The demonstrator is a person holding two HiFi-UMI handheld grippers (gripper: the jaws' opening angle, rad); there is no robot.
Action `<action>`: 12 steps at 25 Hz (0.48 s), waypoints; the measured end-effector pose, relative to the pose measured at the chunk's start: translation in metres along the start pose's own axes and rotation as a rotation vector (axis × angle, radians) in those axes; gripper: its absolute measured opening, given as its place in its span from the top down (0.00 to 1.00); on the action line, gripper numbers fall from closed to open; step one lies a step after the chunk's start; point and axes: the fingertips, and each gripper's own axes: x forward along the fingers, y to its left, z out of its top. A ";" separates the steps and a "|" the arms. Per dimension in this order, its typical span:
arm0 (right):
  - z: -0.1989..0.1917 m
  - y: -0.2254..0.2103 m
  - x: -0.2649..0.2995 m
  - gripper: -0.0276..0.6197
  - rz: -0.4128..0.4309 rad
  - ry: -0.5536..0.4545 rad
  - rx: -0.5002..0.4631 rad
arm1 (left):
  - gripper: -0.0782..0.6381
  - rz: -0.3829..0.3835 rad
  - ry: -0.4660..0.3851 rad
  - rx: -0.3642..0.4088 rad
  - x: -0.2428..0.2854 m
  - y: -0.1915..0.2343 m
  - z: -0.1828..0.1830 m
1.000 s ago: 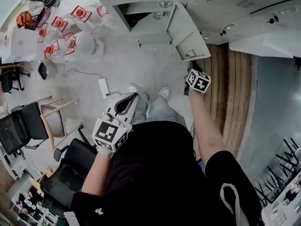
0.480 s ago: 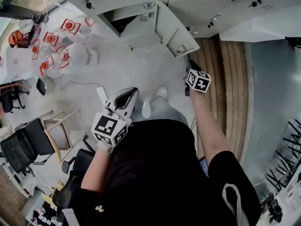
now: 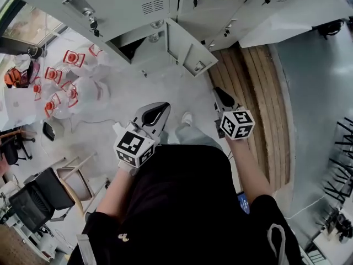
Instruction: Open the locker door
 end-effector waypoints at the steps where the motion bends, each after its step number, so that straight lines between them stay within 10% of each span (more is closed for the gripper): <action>1: 0.010 0.010 -0.010 0.86 0.015 -0.025 -0.012 | 0.86 -0.012 -0.007 0.005 0.001 -0.001 0.005; 12: 0.095 0.097 -0.080 0.86 0.118 -0.218 -0.106 | 0.86 -0.139 -0.133 0.086 -0.011 -0.026 0.067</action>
